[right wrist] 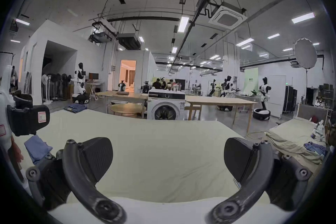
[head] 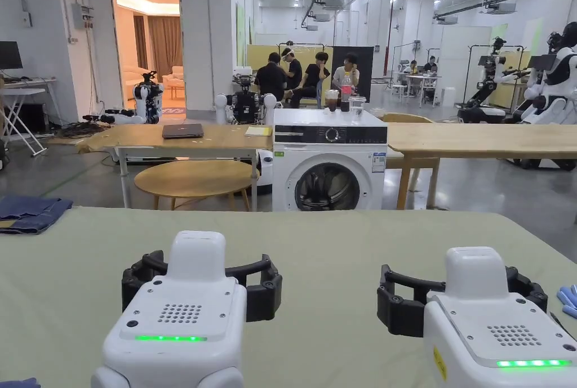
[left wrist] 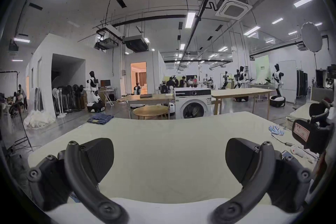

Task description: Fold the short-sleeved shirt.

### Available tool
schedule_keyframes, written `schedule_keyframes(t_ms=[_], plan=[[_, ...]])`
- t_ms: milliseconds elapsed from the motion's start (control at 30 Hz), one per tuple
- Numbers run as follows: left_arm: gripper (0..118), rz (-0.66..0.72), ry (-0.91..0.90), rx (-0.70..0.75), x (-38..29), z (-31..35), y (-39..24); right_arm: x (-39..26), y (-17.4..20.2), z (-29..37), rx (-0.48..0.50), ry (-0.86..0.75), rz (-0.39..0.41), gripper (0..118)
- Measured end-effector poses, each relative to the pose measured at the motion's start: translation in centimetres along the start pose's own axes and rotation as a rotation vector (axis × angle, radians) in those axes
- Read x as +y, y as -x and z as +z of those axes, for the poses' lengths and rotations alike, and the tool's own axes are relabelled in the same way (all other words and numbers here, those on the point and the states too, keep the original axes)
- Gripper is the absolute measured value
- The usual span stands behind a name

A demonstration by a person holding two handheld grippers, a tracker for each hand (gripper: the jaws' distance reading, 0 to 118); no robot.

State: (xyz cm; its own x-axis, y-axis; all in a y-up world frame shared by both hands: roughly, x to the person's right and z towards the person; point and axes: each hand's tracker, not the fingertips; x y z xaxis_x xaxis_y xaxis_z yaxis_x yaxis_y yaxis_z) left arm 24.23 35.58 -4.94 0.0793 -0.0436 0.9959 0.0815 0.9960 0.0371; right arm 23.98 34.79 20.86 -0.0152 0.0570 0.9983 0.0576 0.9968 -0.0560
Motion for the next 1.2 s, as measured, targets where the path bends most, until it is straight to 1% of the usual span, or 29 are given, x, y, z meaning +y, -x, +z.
schedule_keyframes(t_ms=[167, 333, 433, 567, 667, 800, 900, 1067, 1200], plan=[[118, 0.013, 0.011, -0.011, 0.2, 0.4, 0.3, 0.3, 0.0, 0.2, 0.007, 0.000, 0.004, 118], [118, 0.018, 0.014, 0.019, 0.5, 0.7, 0.6, 0.3, 0.1, 0.3, 0.010, 0.004, -0.001, 118], [118, 0.012, 0.002, -0.009, 0.6, 1.1, 0.8, 0.3, 0.1, 0.2, 0.008, 0.010, -0.005, 118], [118, 0.043, 0.040, -0.059, 1.2, 1.2, 0.9, 0.3, 0.2, 0.3, -0.004, -0.001, -0.005, 118], [118, 0.071, 0.035, -0.062, 1.2, 1.0, 1.2, 0.4, 0.3, 0.3, 0.002, -0.001, -0.009, 118], [118, 0.070, 0.039, -0.046, 1.0, 0.8, 1.3, 0.4, 0.5, 0.2, 0.009, 0.006, 0.015, 118], [118, 0.142, 0.050, -0.152, 1.2, 0.6, 2.0, 0.3, 0.7, 0.2, 0.010, 0.010, 0.018, 118], [118, 0.079, 0.067, -0.054, 1.3, 0.3, 1.2, 0.2, 0.8, 0.0, 0.020, 0.015, 0.008, 118], [118, 0.063, 0.054, -0.083, 1.0, 0.5, 1.2, 0.1, 0.9, -0.1, 0.021, 0.020, 0.013, 118]])
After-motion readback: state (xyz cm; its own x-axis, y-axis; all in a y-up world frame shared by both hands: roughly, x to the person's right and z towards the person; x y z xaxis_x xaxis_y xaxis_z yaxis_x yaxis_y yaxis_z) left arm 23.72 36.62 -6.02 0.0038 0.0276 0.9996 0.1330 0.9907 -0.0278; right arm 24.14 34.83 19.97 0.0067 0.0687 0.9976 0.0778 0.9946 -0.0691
